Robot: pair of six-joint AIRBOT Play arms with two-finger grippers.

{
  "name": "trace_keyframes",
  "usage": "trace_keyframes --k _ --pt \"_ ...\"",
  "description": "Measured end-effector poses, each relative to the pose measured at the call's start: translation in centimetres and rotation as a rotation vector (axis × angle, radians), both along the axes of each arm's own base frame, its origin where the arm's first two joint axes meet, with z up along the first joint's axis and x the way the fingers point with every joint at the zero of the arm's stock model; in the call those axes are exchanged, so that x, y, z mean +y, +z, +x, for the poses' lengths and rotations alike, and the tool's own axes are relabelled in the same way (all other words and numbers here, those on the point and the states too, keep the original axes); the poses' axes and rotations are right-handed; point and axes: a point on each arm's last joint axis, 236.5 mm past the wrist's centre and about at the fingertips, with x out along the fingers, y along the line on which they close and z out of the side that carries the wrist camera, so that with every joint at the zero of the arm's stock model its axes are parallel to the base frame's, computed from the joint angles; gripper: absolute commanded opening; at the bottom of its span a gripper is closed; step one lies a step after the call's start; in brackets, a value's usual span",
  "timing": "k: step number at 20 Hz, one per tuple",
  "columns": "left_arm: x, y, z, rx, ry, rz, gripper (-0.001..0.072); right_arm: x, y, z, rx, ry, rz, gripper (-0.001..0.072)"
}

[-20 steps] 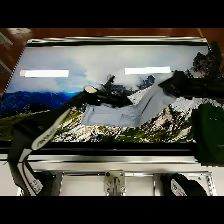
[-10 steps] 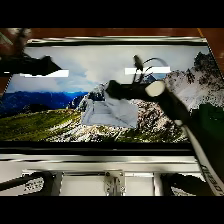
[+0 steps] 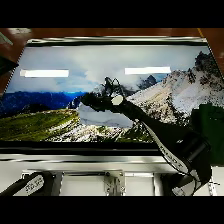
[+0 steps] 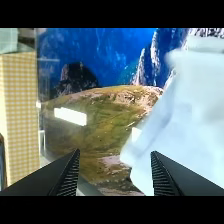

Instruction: Fold the shirts.

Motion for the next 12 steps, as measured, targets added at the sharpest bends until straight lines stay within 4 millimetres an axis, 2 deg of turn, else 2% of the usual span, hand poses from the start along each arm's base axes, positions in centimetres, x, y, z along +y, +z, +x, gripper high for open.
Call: trace_keyframes --k 2,3,4,5,6,10,12 --pt "0.1 -0.1 -0.2 0.007 -0.001 0.002 0.0031 -1.0 0.0 -0.1 0.004 0.054 -0.021 0.0563" --pt "0.1 -0.1 -0.3 0.005 -0.002 0.005 0.0031 -1.9 0.0 -0.5 0.015 0.095 -0.043 0.0601" --pt "0.2 -0.1 -0.3 0.004 -0.001 0.008 0.0031 -3.4 0.0 -0.7 0.018 0.136 -0.081 0.0638" --pt "0.3 -0.1 -0.3 0.006 -0.001 0.013 0.0031 -5.2 -0.2 -0.8 0.026 0.172 -0.131 0.0639" --pt "0.3 -0.1 -0.3 0.005 -0.003 0.014 0.0031 -7.7 -0.8 -1.1 0.047 0.209 -0.198 0.0672" --pt "0.3 -0.1 -0.4 0.006 -0.005 0.017 0.0031 -19.5 -3.6 -1.5 0.194 0.248 -0.448 0.0671" --pt "0.3 -0.2 -0.4 0.004 -0.010 0.020 0.0031 -23.3 -5.0 -2.2 0.277 0.232 -0.491 0.0672"
